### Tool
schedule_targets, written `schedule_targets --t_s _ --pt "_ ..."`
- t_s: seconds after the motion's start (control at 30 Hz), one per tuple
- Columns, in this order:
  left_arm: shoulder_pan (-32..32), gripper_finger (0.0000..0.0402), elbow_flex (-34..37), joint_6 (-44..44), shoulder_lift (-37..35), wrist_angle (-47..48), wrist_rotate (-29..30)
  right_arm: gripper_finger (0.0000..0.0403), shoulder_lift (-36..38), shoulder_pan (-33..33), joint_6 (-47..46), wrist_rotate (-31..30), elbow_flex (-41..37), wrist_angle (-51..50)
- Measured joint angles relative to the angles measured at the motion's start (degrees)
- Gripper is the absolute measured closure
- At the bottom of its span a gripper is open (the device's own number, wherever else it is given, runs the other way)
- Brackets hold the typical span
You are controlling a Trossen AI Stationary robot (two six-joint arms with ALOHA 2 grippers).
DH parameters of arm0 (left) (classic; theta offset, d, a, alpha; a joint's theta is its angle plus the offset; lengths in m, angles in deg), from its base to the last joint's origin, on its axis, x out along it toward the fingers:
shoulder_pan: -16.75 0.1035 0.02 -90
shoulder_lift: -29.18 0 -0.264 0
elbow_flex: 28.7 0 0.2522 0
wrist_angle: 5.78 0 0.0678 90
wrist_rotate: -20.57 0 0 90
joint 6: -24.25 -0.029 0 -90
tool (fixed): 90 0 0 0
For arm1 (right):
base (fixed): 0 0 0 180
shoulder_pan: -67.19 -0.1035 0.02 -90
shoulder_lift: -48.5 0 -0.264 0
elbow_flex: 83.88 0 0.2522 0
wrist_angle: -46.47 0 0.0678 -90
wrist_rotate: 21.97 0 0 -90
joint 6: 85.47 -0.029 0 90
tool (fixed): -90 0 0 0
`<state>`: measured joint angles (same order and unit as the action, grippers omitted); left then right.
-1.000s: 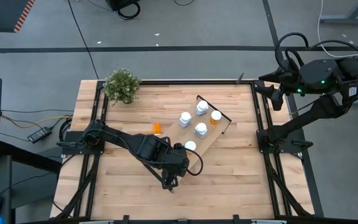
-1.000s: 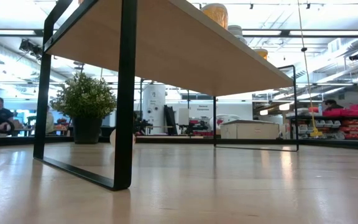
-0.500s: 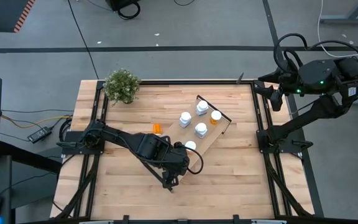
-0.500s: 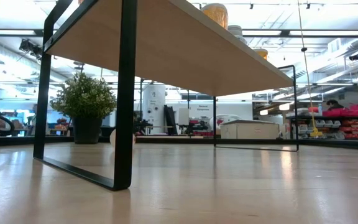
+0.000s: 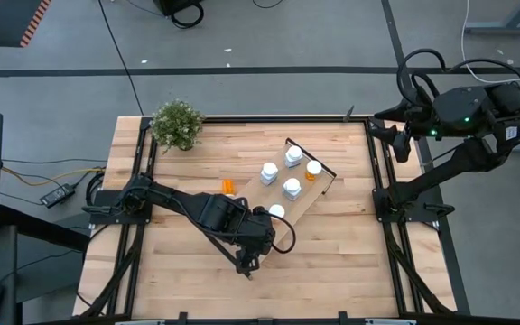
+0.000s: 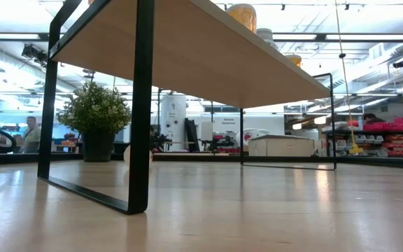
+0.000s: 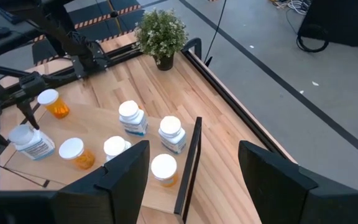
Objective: Pick and place medicine bottles onto shelf by color
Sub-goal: Put the orange pill bottle on the shelf
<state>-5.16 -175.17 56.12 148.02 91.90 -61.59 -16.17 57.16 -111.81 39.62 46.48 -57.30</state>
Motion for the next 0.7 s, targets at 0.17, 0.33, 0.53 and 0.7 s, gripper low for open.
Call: schedule_targets --t_s 0.17,0.33,0.53,0.7 --pt "0.3 0.0122 -2.3 -0.9 -0.2 -0.5 -0.3 0.0150 0.0 0.0 -0.5 0.5 0.0 0.0" --pt "2.1 0.0122 -2.1 0.1 -2.5 -0.9 -1.1 0.0150 -0.2 0.0 -0.6 1.3 0.0 0.0" --pt "4.7 0.0122 -2.0 0.4 -5.0 0.8 0.1 0.0150 -0.2 0.0 -0.6 1.5 0.0 0.0" --pt "8.6 0.0124 -2.0 -4.1 -7.5 5.6 3.6 0.0150 -0.3 0.0 -0.6 1.5 0.0 0.0"
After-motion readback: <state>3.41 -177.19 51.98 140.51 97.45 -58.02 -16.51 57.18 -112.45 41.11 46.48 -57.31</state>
